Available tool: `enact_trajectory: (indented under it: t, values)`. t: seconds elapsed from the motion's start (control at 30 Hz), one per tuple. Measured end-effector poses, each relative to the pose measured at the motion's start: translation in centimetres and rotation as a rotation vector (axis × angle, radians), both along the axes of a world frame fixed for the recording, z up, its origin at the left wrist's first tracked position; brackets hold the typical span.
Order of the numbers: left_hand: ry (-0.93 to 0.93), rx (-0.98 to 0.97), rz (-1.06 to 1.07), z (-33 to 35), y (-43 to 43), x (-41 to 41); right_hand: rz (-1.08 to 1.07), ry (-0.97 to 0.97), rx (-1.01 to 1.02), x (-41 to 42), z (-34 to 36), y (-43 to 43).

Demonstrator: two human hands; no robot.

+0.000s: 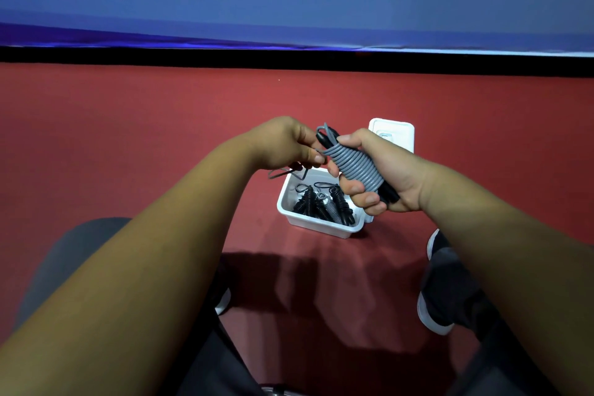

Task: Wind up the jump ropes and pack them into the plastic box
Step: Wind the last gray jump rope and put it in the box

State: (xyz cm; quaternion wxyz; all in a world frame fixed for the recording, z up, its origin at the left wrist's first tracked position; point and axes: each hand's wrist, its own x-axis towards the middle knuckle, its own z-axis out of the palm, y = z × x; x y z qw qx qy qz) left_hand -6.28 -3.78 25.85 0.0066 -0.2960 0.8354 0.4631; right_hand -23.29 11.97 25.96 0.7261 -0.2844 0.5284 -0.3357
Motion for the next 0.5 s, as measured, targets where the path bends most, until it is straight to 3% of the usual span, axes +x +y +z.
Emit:
enact_trajectory:
  t: [0.3,0.5]
  values:
    - [0.102,-0.055,-0.045,1.2,1.0,-0.5,0.289,0.032,0.17,-0.1,-0.1,1.0]
    - [0.124,-0.206,-0.005,1.3,1.1,-1.0,0.178,0.161,0.204,-0.2,-1.3,0.3]
